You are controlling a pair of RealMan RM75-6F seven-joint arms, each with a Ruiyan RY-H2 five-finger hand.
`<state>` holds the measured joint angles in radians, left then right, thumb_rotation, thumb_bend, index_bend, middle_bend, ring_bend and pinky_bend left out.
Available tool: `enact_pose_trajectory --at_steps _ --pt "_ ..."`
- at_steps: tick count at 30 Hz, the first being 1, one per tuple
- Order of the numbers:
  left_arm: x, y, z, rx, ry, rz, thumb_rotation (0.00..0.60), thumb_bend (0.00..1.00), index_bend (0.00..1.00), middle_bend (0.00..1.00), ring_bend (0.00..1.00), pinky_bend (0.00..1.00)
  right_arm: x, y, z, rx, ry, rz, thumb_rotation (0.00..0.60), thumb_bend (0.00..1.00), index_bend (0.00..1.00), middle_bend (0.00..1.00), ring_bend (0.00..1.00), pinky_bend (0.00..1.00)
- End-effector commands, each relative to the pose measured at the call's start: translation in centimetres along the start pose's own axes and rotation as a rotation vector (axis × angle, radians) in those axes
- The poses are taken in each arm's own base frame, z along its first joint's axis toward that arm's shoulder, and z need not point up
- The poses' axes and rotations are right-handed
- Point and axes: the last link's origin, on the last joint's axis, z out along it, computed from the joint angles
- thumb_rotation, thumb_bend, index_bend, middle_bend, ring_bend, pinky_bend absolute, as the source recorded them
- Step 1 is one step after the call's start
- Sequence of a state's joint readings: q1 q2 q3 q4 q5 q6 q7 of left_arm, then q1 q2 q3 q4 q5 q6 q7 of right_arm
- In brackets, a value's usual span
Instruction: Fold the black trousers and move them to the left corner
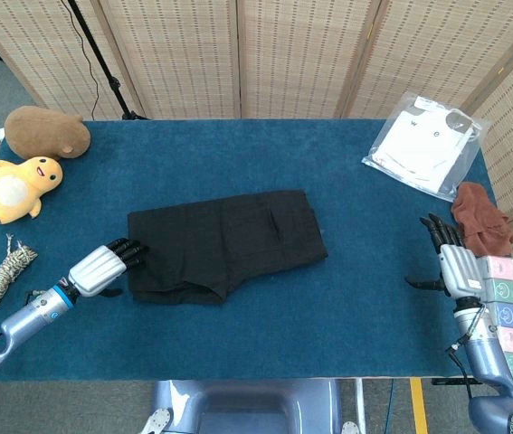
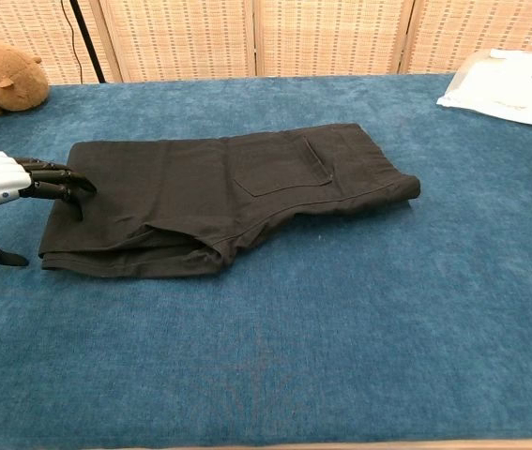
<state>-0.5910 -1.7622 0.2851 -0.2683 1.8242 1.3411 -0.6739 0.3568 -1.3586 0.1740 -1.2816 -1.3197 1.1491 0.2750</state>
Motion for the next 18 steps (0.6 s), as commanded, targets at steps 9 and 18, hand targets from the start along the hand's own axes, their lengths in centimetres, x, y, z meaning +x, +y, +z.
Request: enact_pose_trajectory --at_steps 9,18 --pt "0.5 0.3 1.2 -0.009 0.026 0.014 0.6 0.13 0.28 0.15 0.12 0.18 0.1 -0.1 -0.1 0.003 0.005 0.001 0.6 0.0 0.0 0.0 0.0 0.01" --pt "0.2 0.7 1.7 -0.004 0.026 0.012 0.6 0.13 0.28 0.15 0.12 0.18 0.2 -0.2 -0.1 0.008 0.009 0.005 0.6 0.0 0.0 0.0 0.0 0.01"
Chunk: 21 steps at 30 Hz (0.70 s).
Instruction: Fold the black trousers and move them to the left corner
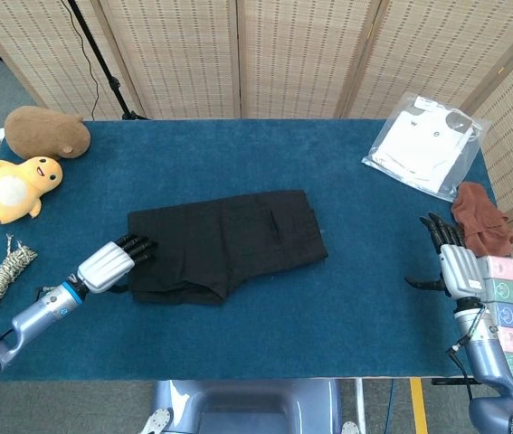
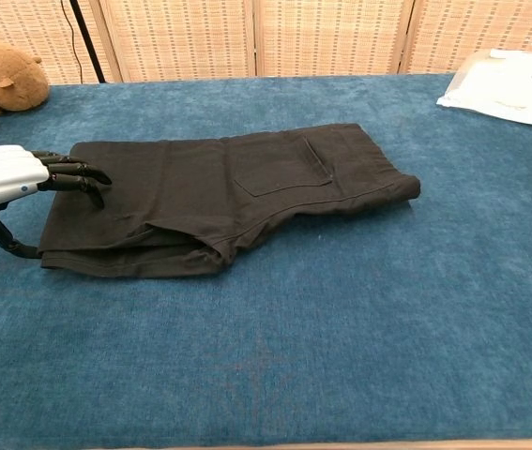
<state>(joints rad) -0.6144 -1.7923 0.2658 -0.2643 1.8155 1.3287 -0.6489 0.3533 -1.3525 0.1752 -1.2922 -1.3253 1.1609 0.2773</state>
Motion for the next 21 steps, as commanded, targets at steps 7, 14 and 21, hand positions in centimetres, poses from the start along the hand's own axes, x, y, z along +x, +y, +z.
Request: enact_pose_trajectory --at_steps 7,14,21 --pt "-0.23 0.15 0.43 0.003 -0.011 -0.007 0.6 0.2 0.28 0.15 0.12 0.19 0.09 -0.03 -0.06 0.003 0.002 -0.001 0.6 0.0 0.0 0.0 0.0 0.01" --pt "-0.08 0.26 0.85 0.0 -0.002 0.006 0.6 0.42 0.3 0.15 0.14 0.2 0.23 -0.07 -0.13 0.006 0.006 0.001 0.6 0.0 0.0 0.0 0.0 0.01" --pt "-0.03 0.41 1.04 -0.006 0.003 0.018 0.6 0.44 0.3 0.15 0.14 0.2 0.26 -0.15 -0.15 0.007 0.008 0.001 0.6 0.0 0.0 0.0 0.0 0.01"
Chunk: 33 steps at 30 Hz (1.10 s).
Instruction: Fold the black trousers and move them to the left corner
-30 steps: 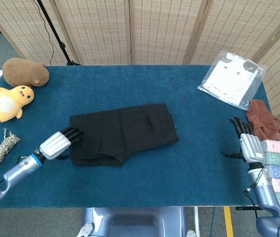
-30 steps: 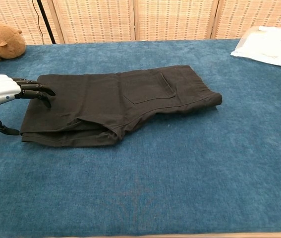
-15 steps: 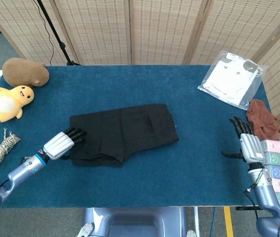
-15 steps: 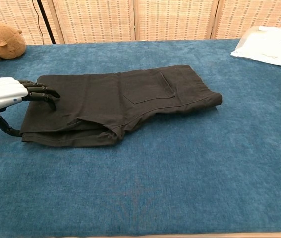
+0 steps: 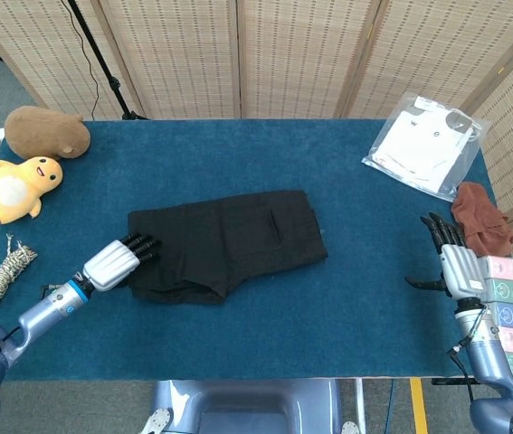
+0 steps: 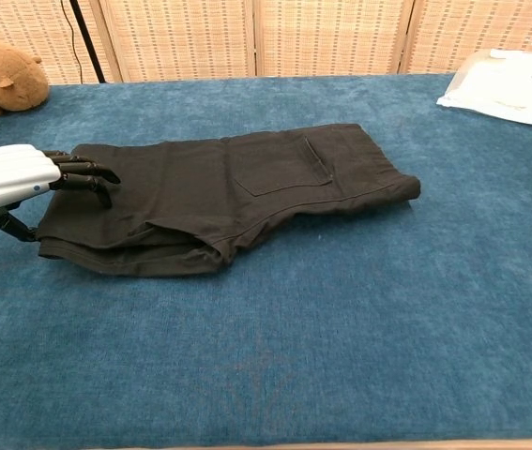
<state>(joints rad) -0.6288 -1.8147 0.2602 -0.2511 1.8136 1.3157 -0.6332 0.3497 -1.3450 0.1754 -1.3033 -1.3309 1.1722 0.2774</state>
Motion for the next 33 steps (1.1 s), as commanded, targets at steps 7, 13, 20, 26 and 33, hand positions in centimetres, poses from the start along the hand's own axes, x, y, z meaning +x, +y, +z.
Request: enact_pose_trajectory --at_steps 7,13,20,26,33 --pt "0.1 0.2 0.3 0.006 0.016 0.007 0.6 0.44 0.36 0.23 0.21 0.23 0.0 -0.1 0.0 0.0 -0.001 0.003 0.6 0.0 0.0 0.0 0.0 0.01" --pt "0.0 0.4 0.6 0.009 0.026 0.029 0.6 0.45 0.54 0.4 0.35 0.32 -0.1 -0.1 0.0 0.004 -0.004 0.003 0.6 0.0 0.0 0.0 0.0 0.01" --pt "0.3 0.7 1.0 0.004 0.053 0.045 0.6 0.47 0.66 0.51 0.43 0.39 0.0 -0.2 -0.1 0.006 -0.003 0.004 0.6 0.0 0.0 0.0 0.0 0.01" --pt "0.5 0.9 1.6 0.001 0.066 0.059 0.6 0.59 0.73 0.56 0.47 0.42 0.0 -0.2 -0.1 0.008 -0.004 0.004 0.6 0.0 0.0 0.0 0.0 0.01" --pt "0.6 0.7 1.4 -0.006 0.059 0.073 0.6 0.61 0.77 0.59 0.5 0.45 0.1 -0.2 -0.2 0.009 -0.002 0.007 0.6 0.0 0.0 0.0 0.0 0.01"
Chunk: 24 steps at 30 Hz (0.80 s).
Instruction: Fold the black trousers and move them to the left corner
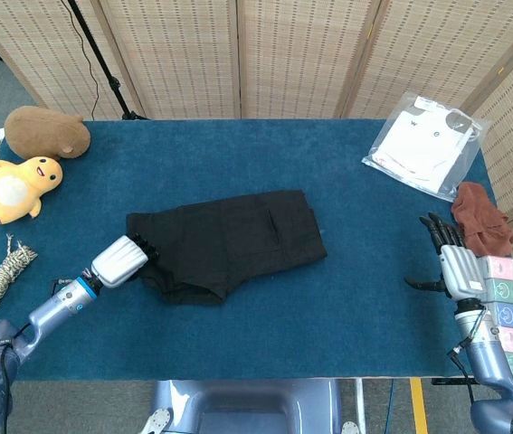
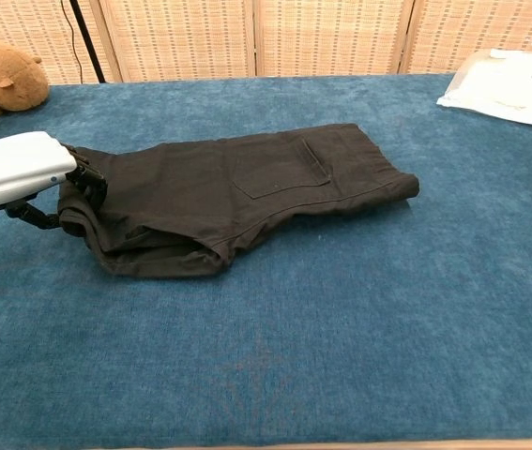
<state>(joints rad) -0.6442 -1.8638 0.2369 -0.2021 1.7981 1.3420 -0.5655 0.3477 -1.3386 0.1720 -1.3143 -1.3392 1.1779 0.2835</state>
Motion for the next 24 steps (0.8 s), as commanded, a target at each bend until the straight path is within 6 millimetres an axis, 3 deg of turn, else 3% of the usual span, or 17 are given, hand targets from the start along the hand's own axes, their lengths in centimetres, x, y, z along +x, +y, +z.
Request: enact_pose_trajectory --at_steps 1,10,24 --pt "-0.1 -0.1 -0.3 -0.002 -0.008 0.001 0.6 0.62 0.78 0.6 0.51 0.46 0.0 0.0 0.0 0.0 -0.001 0.001 0.6 0.0 0.0 0.0 0.0 0.01" --pt "0.3 -1.9 -4.2 0.021 -0.014 0.011 0.6 0.62 0.81 0.62 0.53 0.47 -0.1 -0.1 0.0 0.005 -0.002 0.0 0.6 0.0 0.0 0.0 0.0 0.01" --pt "1.8 -4.3 -12.7 0.072 -0.018 0.031 0.6 0.62 0.82 0.63 0.53 0.47 -1.1 -0.1 0.2 -0.006 -0.031 -0.032 0.6 0.0 0.0 0.0 0.0 0.01"
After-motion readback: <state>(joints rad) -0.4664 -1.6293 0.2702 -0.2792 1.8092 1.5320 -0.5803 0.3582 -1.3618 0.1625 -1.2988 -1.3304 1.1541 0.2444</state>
